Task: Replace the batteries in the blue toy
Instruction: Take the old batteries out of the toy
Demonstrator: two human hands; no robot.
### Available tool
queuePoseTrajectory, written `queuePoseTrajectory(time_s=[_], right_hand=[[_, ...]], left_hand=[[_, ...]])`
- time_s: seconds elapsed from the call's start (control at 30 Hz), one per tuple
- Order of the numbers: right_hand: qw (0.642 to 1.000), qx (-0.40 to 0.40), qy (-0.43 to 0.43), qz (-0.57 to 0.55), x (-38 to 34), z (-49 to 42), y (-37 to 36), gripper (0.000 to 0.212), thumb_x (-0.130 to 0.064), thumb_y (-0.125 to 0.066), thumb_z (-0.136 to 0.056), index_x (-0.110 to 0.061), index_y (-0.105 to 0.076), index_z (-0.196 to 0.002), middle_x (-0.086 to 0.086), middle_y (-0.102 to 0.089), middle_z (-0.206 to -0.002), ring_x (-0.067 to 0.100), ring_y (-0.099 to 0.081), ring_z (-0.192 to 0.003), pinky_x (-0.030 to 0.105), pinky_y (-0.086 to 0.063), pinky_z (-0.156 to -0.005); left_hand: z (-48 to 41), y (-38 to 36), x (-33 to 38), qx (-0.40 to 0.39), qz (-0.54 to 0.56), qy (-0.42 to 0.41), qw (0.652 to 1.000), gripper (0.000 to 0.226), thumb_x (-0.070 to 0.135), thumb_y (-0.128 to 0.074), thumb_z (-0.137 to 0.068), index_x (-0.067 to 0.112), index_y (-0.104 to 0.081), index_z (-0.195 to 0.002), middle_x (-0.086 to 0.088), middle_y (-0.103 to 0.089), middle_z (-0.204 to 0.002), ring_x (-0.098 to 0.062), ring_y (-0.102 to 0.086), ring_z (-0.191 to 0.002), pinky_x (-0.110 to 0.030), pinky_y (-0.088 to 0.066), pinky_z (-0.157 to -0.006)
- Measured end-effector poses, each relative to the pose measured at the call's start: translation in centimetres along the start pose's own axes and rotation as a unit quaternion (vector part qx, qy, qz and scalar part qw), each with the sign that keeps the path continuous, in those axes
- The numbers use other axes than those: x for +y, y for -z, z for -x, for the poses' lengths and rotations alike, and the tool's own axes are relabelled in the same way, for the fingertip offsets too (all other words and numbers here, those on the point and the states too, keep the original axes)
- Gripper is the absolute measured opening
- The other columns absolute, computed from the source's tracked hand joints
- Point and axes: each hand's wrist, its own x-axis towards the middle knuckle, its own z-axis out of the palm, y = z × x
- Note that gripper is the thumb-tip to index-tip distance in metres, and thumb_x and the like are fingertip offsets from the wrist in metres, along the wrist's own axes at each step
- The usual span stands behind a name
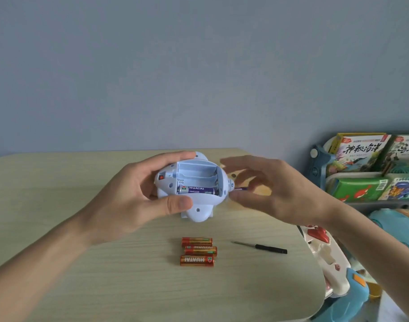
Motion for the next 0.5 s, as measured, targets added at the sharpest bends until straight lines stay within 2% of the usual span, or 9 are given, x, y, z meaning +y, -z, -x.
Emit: queuePoseTrajectory(time_s=[0.07, 0.13, 0.23, 0.33, 0.4, 0.5], right_hand=[[0.990, -0.048, 0.013, -0.130, -1.2, 1.3, -0.1, 0.085, -0.022, -0.090, -0.080, -0.032, -0.046, -0.152, -0.008, -0.062, -0.143, 0.019, -0.071, -0.115, 0.033, -0.059, -0.096], [0.976, -0.069, 0.021, -0.205, -2.1, 2.3, -0.4, 0.098, -0.018, -0.092, -0.073, -0.034, -0.039, -0.154, -0.008, -0.058, -0.148, 0.021, -0.072, -0.119, 0.035, -0.059, -0.099], [0.974, -0.037, 0.028, -0.220, -2.2, 3.0, -0.7, 0.087, -0.015, -0.088, -0.071, -0.032, -0.052, -0.148, -0.009, -0.066, -0.142, 0.019, -0.071, -0.122, 0.042, -0.059, -0.102], [0.962, -0.030, 0.018, -0.270, -1.8, 3.9, -0.4, 0.073, -0.011, -0.087, -0.071, -0.026, -0.065, -0.138, -0.002, -0.070, -0.139, 0.025, -0.071, -0.123, 0.048, -0.060, -0.099], [0.960, -0.018, 0.015, -0.279, -1.6, 4.3, -0.2, 0.070, -0.007, -0.086, -0.070, -0.025, -0.068, -0.135, -0.002, -0.071, -0.137, 0.028, -0.074, -0.118, 0.045, -0.063, -0.094], [0.958, 0.007, -0.001, -0.286, -1.3, 4.7, 0.2, 0.068, -0.005, -0.087, -0.067, -0.024, -0.071, -0.130, -0.001, -0.076, -0.130, 0.028, -0.077, -0.111, 0.041, -0.064, -0.091]], left_hand=[[0.0, -0.8, 0.1, -0.015, 0.026, -0.001, 1.000, 0.069, 0.012, -0.084, -0.076, 0.026, -0.062, -0.139, 0.006, -0.077, -0.131, -0.016, -0.074, -0.120, -0.021, -0.060, -0.089], [0.0, -1.7, 0.1, -0.047, 0.042, -0.011, 0.998, 0.069, 0.016, -0.085, -0.077, 0.025, -0.061, -0.141, 0.003, -0.074, -0.137, -0.018, -0.072, -0.125, -0.024, -0.059, -0.095], [0.0, -2.8, -0.3, -0.064, 0.049, -0.019, 0.997, 0.068, 0.020, -0.090, -0.081, 0.028, -0.061, -0.142, 0.003, -0.070, -0.142, -0.020, -0.068, -0.130, -0.029, -0.056, -0.105], [0.0, -3.7, -0.5, -0.072, 0.023, -0.033, 0.997, 0.070, 0.031, -0.088, -0.082, 0.035, -0.058, -0.145, 0.008, -0.066, -0.146, -0.017, -0.064, -0.135, -0.030, -0.051, -0.111], [0.0, -4.1, -0.4, -0.076, -0.005, -0.043, 0.996, 0.068, 0.030, -0.085, -0.084, 0.042, -0.057, -0.144, 0.012, -0.067, -0.145, -0.011, -0.063, -0.134, -0.022, -0.050, -0.109], [-0.2, -4.2, 0.2, -0.043, -0.140, -0.087, 0.985, 0.067, 0.050, -0.083, -0.081, 0.053, -0.053, -0.141, 0.020, -0.053, -0.146, -0.006, -0.054, -0.136, -0.010, -0.043, -0.105]])
